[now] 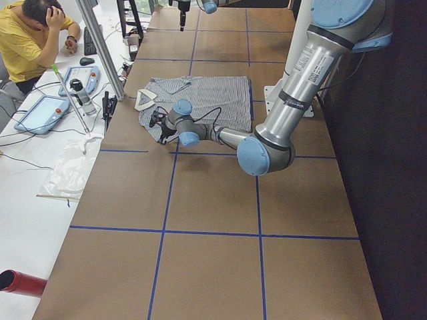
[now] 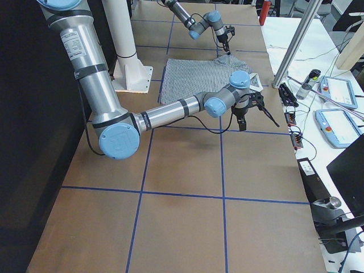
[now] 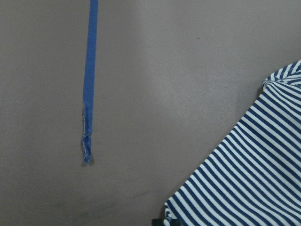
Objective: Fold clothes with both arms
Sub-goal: 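Lower the left gripper onto the sleeve nearest it and fold it inward, then move both grippers down to the shirt hem nearest the robot, then grasp the hem corners with both grippers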
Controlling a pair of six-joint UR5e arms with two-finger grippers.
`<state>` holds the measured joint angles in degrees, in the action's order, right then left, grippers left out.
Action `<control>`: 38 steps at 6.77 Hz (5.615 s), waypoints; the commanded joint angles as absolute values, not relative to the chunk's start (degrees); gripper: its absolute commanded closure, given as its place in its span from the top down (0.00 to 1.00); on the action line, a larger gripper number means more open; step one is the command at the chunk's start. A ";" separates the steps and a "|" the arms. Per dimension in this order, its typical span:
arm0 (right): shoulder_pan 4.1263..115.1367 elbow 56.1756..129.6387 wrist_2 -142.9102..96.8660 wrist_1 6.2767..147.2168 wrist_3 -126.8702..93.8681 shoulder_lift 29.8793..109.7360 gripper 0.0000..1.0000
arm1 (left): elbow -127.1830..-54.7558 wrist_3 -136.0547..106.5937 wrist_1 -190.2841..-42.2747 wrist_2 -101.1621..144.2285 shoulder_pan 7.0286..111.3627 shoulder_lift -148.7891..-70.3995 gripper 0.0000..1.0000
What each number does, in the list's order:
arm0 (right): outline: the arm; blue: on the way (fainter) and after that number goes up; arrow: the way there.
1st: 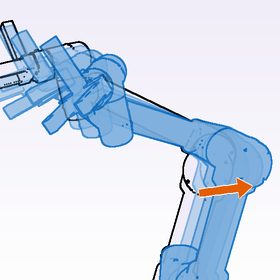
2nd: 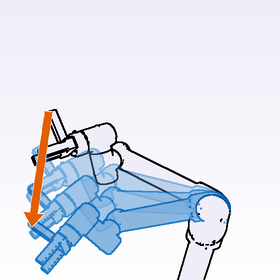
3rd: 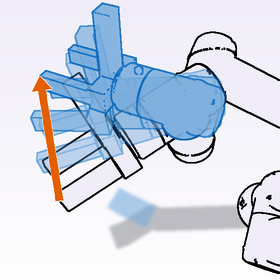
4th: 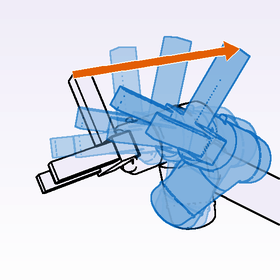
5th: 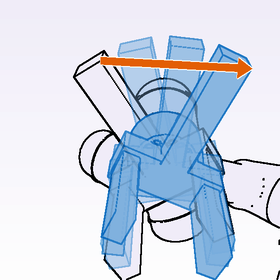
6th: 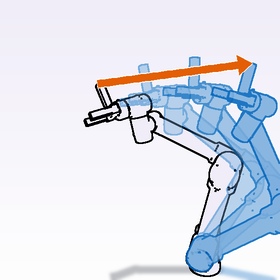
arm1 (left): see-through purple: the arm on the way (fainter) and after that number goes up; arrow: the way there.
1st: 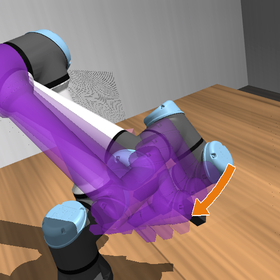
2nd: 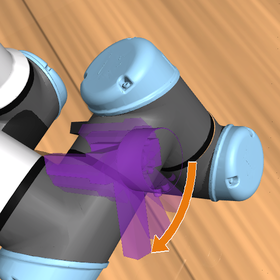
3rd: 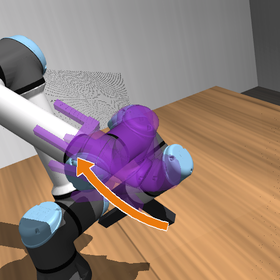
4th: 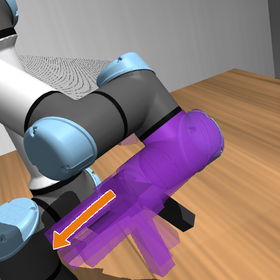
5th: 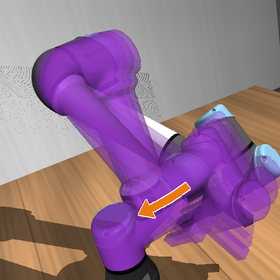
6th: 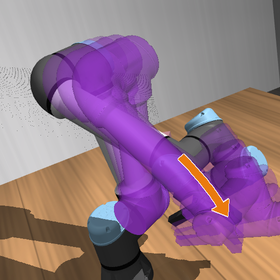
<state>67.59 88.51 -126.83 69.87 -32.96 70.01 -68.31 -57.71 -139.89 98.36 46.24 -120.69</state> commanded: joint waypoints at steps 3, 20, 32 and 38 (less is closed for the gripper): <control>67.59 88.51 -126.48 69.87 -33.13 69.87 1.00 | -79.02 -67.00 -113.01 98.27 42.22 -131.86 0.00; 14.34 130.25 -85.35 77.87 -103.80 86.84 0.91 | -113.63 -81.52 -109.42 92.84 17.53 -105.15 0.90; 12.66 130.25 -83.58 77.87 -103.89 88.16 0.92 | -115.14 -85.34 -109.34 90.62 10.55 -97.38 0.58; 12.48 130.25 -83.58 77.87 -103.89 88.24 0.92 | -114.96 -85.25 -109.25 90.70 10.55 -97.56 0.00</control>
<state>12.53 130.25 -83.58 77.87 -103.89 88.21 -114.87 -85.32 -109.32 90.68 10.55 -97.52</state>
